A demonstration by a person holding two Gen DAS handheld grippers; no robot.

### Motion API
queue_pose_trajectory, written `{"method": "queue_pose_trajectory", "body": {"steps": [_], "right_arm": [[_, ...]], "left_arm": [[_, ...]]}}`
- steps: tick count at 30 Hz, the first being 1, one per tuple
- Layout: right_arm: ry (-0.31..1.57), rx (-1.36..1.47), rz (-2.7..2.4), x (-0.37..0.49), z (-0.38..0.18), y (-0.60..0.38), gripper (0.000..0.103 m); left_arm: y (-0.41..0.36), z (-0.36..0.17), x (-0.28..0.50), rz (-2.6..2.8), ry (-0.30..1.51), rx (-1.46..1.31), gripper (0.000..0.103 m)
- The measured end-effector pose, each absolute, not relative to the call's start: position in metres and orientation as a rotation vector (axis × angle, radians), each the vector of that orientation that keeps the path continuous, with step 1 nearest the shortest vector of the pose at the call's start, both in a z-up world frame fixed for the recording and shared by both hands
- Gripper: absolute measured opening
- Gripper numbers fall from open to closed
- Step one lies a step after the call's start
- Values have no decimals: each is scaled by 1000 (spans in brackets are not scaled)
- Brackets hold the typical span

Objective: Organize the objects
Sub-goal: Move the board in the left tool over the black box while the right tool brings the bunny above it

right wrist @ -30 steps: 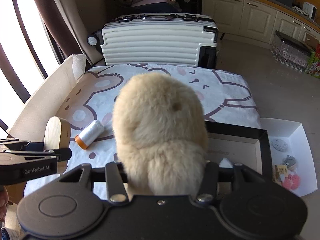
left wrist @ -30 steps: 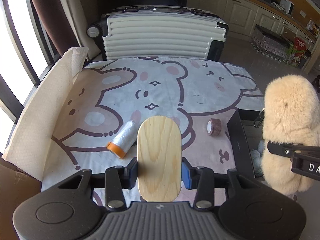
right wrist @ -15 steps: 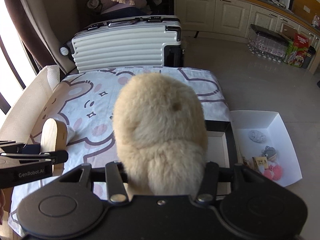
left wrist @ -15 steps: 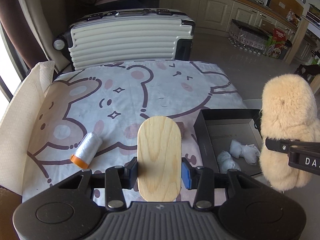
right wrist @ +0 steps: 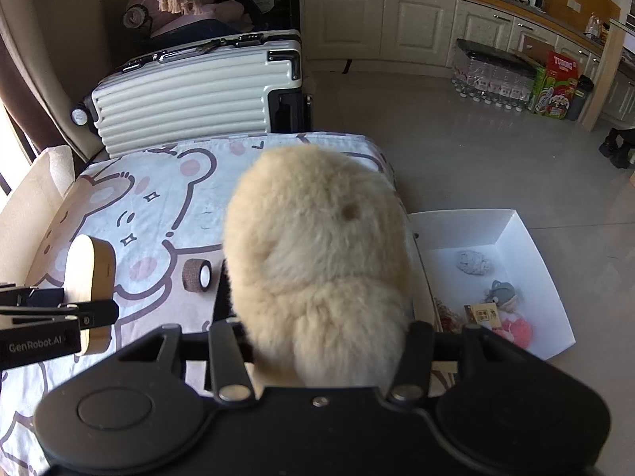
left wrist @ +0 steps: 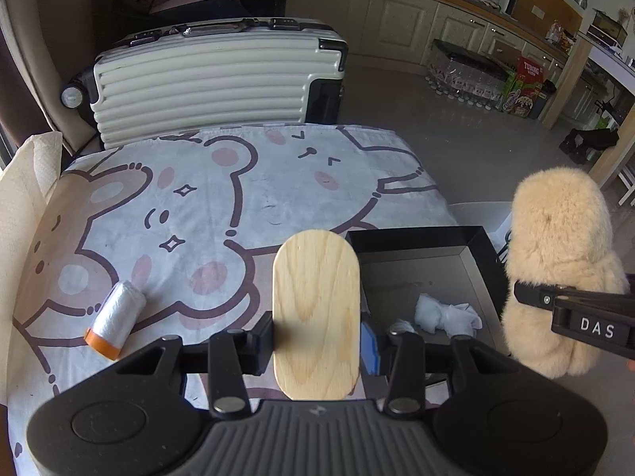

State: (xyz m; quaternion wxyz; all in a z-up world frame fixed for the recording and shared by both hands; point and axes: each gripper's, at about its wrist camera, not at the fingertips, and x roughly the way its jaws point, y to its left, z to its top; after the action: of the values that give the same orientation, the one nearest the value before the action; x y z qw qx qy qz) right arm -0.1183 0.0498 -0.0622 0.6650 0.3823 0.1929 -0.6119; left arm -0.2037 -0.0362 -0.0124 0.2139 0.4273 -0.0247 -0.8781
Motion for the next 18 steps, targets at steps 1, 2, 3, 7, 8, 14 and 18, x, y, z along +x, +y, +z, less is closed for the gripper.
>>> {"method": "queue_pose_trajectory", "body": {"steps": [1, 2, 3, 7, 8, 14, 18], "right_arm": [[431, 860, -1389, -121, -65, 48, 50], [430, 857, -1397, -123, -67, 45, 50], [431, 851, -1405, -124, -70, 43, 50], [450, 809, -1426, -127, -81, 33, 50], [455, 795, -1432, -128, -84, 30, 50], [460, 757, -1477, -132, -99, 13, 50], [450, 720, -1509, -132, -107, 4, 50]], "left_arm": [[-35, -15, -208, -2442, -64, 1190, 44], [-35, -17, -211, -2447, -61, 1195, 44], [-34, -19, -215, -2454, -59, 1200, 44], [-28, -28, -231, -2486, -66, 1218, 44], [-27, -30, -234, -2494, -66, 1221, 44], [-24, -40, -253, -2550, -33, 1222, 44], [-27, -45, -264, -2569, 1, 1222, 44]]}}
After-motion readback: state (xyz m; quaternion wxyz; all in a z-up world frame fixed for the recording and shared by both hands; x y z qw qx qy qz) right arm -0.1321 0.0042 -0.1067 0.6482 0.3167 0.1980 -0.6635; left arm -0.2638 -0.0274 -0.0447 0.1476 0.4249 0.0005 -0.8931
